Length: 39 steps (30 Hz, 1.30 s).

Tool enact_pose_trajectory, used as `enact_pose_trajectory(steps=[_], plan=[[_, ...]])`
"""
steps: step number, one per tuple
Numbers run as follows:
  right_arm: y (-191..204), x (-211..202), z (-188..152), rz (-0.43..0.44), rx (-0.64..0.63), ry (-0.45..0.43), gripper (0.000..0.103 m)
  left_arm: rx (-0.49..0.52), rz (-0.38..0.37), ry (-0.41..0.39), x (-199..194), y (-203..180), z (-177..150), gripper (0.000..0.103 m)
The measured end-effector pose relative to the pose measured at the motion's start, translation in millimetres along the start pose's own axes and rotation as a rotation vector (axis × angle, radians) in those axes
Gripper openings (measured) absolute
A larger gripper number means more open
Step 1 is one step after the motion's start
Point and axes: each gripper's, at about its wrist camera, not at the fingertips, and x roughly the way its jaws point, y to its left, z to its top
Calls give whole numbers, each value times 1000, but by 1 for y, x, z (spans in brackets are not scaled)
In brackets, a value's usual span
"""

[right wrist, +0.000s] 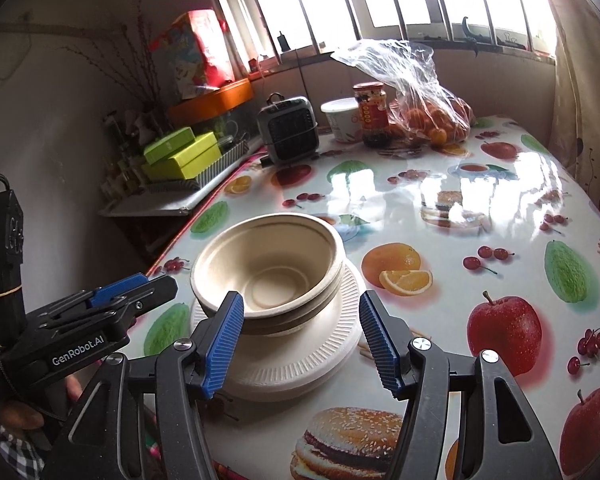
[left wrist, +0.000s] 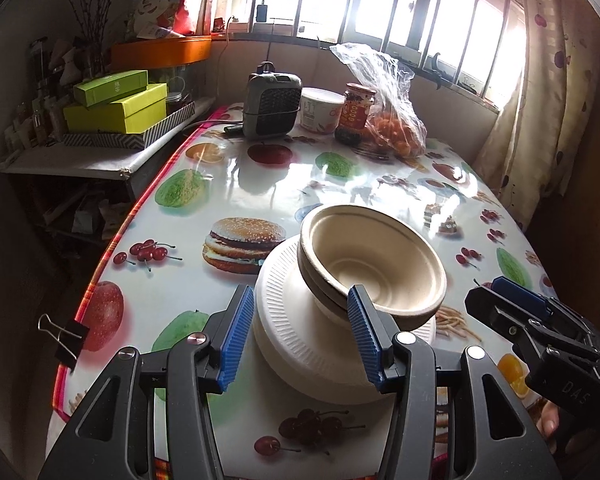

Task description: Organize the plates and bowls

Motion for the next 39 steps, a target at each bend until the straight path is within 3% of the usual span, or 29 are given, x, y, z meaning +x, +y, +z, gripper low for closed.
enact_pose_trajectory(steps=[11, 29, 39], plan=[[-7, -6, -31, -67, -18, 15, 62, 36, 66, -30, -8, 10, -32, 50], [-18, 14, -65, -122, -43, 89, 63, 30, 93, 88, 23, 27, -74, 50], [-20, 25, -71, -146, -56, 124, 68, 38, 101, 104, 34, 27, -81, 50]])
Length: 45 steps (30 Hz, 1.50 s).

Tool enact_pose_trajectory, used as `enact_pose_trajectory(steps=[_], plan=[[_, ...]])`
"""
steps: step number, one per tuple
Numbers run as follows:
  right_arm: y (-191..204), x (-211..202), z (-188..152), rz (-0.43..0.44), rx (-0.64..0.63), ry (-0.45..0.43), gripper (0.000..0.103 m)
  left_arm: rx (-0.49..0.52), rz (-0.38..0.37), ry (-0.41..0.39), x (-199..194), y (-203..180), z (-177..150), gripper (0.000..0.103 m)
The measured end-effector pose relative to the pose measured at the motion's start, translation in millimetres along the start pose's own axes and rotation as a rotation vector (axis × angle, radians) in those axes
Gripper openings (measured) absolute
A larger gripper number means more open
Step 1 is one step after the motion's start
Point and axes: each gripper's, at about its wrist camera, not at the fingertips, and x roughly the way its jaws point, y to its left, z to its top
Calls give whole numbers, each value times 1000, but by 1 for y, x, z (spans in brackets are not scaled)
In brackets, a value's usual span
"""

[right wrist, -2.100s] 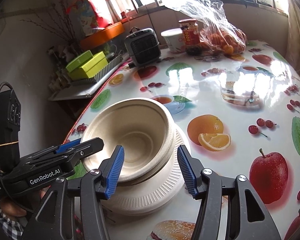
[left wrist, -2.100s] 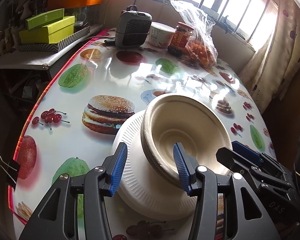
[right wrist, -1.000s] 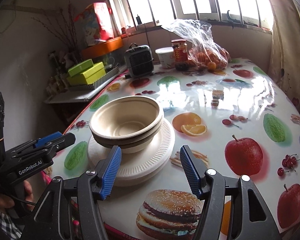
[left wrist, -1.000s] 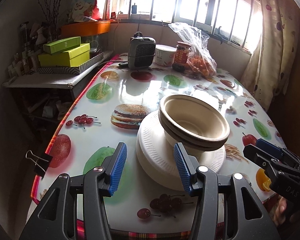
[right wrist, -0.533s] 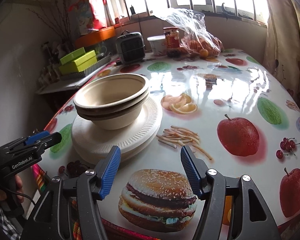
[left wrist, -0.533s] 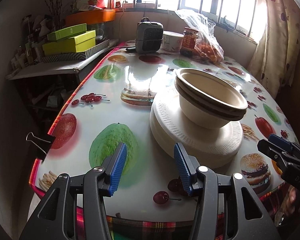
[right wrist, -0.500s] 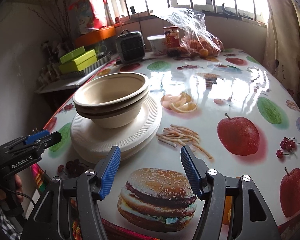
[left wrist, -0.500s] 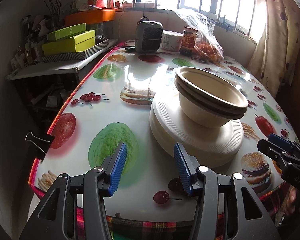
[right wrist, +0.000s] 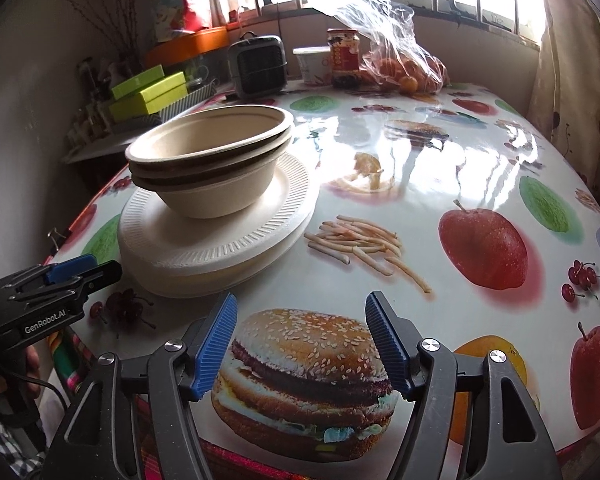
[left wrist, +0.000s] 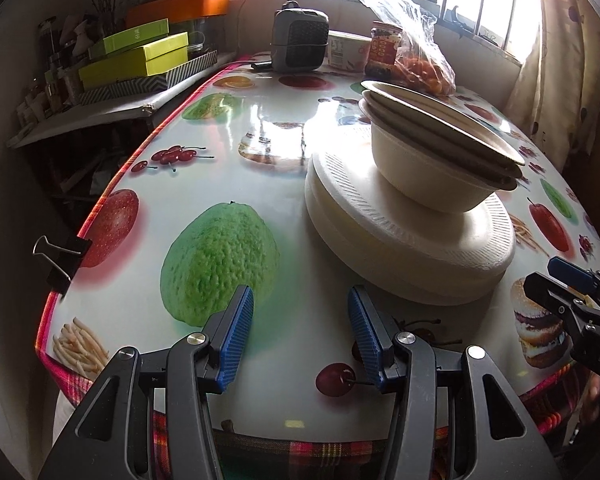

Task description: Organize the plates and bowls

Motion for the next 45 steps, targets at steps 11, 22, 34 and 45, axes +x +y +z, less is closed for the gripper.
enact_pose_trajectory(steps=[11, 22, 34, 45], plan=[[3, 10, -4, -19, -14, 17, 75, 16, 27, -22, 3, -6, -1, 57], [11, 12, -7, -56, -42, 12, 83, 7, 37, -33, 5, -6, -1, 59], [14, 13, -10, -83, -52, 5, 85, 3, 46, -39, 6, -6, -2, 61], [15, 13, -10, -88, -54, 5, 86, 2, 47, -40, 5, -6, -1, 62]])
